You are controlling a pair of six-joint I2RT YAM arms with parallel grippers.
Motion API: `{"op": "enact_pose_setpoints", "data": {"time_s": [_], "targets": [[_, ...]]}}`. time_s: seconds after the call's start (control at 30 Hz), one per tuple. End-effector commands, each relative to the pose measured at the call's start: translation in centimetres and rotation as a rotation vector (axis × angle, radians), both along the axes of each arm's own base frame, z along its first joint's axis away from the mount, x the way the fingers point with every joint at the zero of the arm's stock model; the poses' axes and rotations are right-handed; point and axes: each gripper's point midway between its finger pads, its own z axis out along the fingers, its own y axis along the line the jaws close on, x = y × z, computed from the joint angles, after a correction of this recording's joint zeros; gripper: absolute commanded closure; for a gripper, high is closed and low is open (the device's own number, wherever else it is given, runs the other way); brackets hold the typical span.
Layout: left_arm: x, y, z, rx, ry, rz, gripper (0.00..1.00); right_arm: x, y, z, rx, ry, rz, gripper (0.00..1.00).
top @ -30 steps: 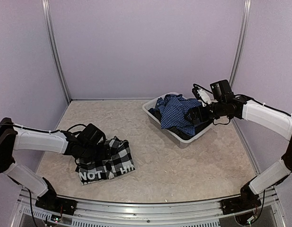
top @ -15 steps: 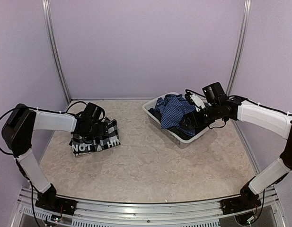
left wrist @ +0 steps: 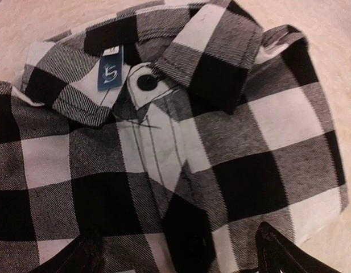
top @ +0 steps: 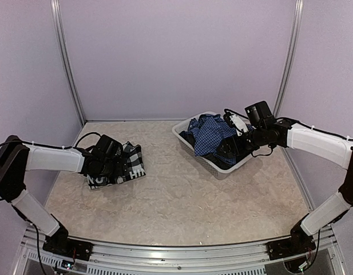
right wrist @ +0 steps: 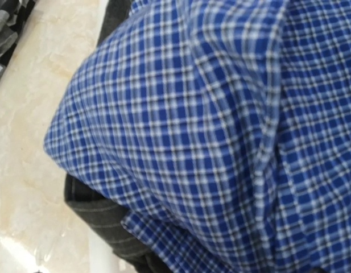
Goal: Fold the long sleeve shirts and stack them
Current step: Move the square-folded shirt to the center of the board.
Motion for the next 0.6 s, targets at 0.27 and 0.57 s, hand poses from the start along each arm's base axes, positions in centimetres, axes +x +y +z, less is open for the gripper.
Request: {"op": "enact_pose_setpoints", "data": {"time_s": [0.27, 0.57], "targets": [[1.2, 5.8, -7.3, 0.033, 0.197, 0.094, 0.19, -0.1, 0.5, 0.5, 0.025, -0.027, 0.009, 0.02], [4.9, 7.7, -6.5, 0.122, 0.252, 0.041, 0.23, -0.2, 0.5, 0.9, 0.025, -0.027, 0.015, 0.02]]}}
